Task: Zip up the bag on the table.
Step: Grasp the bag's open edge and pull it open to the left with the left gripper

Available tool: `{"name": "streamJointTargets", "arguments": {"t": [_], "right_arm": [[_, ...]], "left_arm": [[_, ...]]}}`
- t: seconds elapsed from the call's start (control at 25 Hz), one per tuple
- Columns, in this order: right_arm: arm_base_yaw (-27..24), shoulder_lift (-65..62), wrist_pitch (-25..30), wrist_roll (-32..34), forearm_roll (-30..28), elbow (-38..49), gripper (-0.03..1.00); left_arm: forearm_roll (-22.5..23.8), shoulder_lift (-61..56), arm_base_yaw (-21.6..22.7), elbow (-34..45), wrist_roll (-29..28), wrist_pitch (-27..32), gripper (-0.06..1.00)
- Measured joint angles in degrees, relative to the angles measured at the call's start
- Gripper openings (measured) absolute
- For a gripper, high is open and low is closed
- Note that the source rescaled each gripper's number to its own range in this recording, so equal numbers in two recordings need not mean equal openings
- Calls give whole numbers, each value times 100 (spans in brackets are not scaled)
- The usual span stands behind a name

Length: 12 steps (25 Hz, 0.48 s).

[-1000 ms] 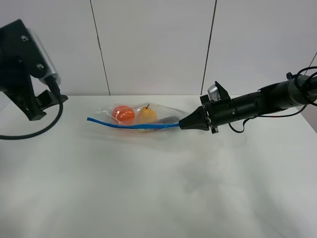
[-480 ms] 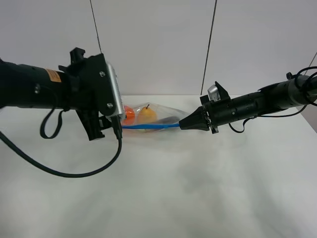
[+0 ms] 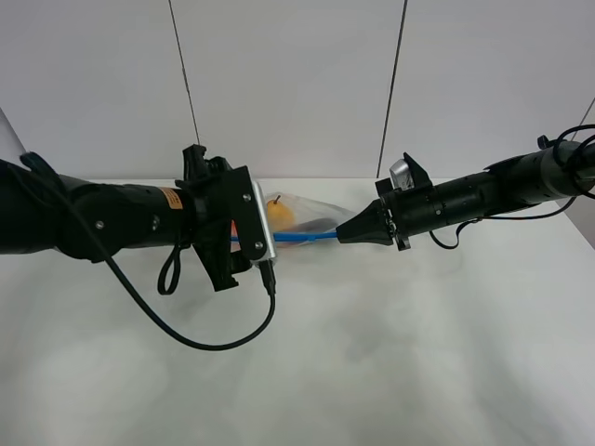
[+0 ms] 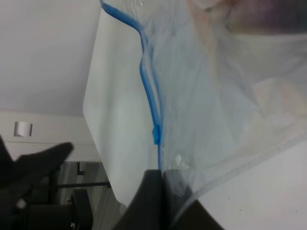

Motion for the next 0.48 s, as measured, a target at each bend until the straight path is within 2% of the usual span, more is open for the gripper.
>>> {"name": "streamJointTargets", "arguments": {"t": [0.28,0.48], "right_arm": [[0,0,0,10,-1,0,0],[0,0,0,11,-19,0,0]], "left_arm": [[0,828,-511,76,-128,-1298,100],[0,1443,-619,76,-168,-2311,100]]}}
